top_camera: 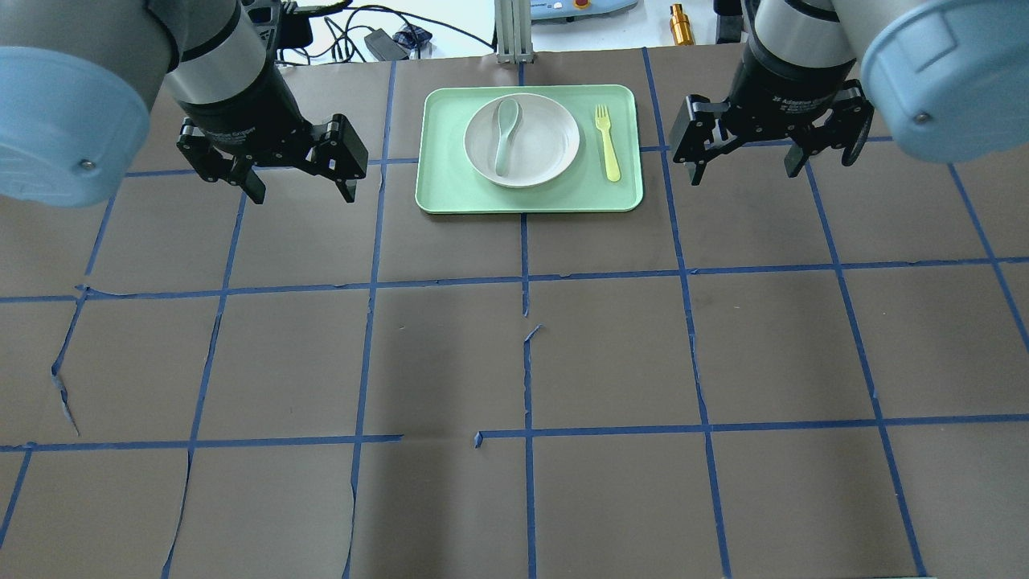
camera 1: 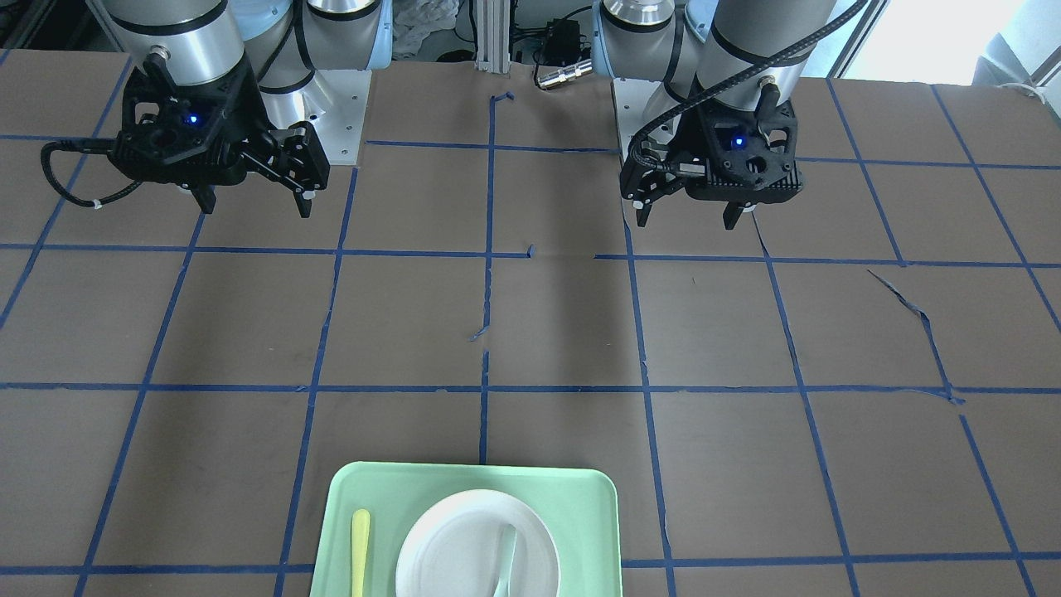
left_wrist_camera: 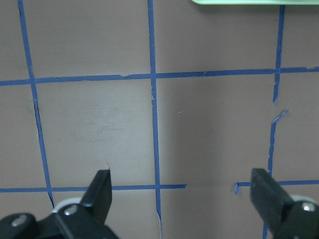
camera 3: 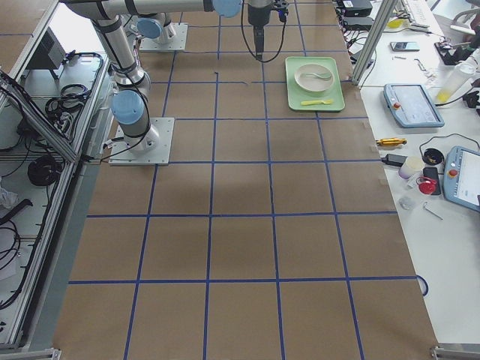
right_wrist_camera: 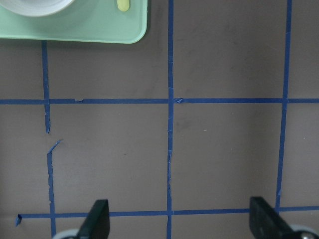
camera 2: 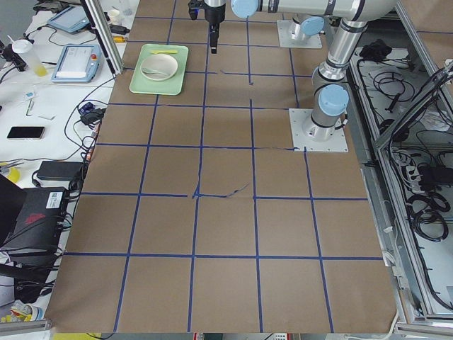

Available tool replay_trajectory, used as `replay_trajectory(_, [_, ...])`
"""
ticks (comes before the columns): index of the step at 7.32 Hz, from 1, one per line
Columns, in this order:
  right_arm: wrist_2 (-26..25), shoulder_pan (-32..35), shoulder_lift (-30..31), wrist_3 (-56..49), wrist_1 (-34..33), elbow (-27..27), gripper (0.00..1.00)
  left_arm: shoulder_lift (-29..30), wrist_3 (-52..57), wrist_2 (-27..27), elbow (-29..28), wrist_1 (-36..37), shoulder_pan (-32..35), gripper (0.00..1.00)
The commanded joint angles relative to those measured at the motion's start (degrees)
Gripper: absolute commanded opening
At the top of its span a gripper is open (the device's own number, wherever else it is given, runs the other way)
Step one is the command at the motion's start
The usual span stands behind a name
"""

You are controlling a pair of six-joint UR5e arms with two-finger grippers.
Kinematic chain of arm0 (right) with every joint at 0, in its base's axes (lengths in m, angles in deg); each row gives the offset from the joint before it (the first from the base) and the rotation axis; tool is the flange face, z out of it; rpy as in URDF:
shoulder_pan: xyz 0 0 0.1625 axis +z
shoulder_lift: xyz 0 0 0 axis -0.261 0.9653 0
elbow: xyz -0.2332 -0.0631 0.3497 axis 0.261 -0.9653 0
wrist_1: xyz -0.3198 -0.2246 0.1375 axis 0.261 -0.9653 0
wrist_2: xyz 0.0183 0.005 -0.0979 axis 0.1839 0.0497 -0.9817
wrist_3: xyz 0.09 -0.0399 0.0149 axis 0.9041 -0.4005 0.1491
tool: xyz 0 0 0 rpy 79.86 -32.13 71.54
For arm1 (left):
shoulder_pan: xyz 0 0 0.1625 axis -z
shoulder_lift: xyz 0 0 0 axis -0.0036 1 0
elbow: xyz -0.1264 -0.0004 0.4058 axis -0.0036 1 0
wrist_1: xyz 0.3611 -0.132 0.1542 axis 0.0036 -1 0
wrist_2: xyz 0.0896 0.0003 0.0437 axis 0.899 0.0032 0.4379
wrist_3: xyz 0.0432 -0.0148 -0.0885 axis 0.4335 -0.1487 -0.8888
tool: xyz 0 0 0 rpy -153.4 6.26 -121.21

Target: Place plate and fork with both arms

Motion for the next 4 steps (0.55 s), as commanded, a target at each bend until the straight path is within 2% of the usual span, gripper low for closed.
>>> replay_trajectory(1, [0.0,0.1,-0.2,0.0,0.0,0.0,1.00,-0.6,-0.1,-0.1,-0.4,-1.7,0.0,1.00])
replay_trajectory(4, [0.0,0.1,-0.4,0.0,0.0,-0.1,1.00,-0.9,-0.1,0.2,0.5,-1.6,0.0,1.00])
